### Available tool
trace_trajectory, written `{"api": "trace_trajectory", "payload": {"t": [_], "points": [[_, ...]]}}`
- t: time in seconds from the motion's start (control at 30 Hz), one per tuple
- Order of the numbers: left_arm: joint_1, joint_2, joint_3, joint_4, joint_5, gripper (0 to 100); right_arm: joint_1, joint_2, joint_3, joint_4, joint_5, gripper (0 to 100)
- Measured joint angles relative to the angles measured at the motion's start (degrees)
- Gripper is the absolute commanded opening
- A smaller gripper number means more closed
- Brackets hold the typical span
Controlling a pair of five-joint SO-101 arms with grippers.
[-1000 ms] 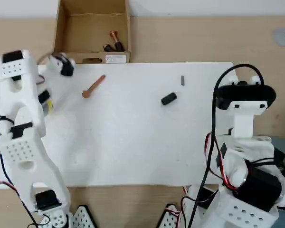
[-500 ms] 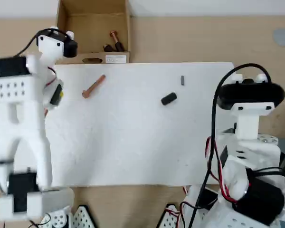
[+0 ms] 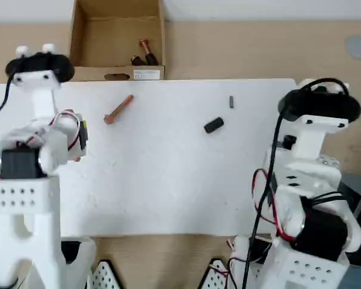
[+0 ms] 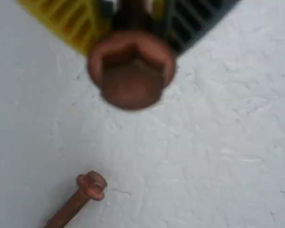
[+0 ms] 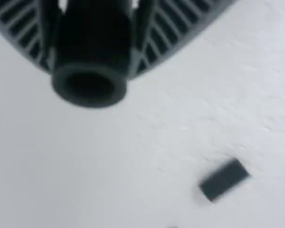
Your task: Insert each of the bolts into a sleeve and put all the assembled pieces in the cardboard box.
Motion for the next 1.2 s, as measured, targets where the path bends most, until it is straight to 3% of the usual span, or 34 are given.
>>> {"api": "trace_trajectory", "payload": {"t": [0.4,0.57,0.8,1.2], "points": [[0.26,-26.46,21.98,-11.78,13.54,0,-11.08,-21.10,20.48,-10.55,-0.88,0.9],[5.63,-38.95,28.75,-12.40,15.47,0,-14.33,-29.89,26.81,-13.10,-0.88,0.9],[14.15,-57.14,38.07,-15.91,24.18,0,-21.98,-38.24,33.85,-13.71,-0.79,0.9],[16.35,-58.81,39.56,-26.99,37.80,0,-39.21,-40.26,38.86,-13.71,-0.79,0.9]]}}
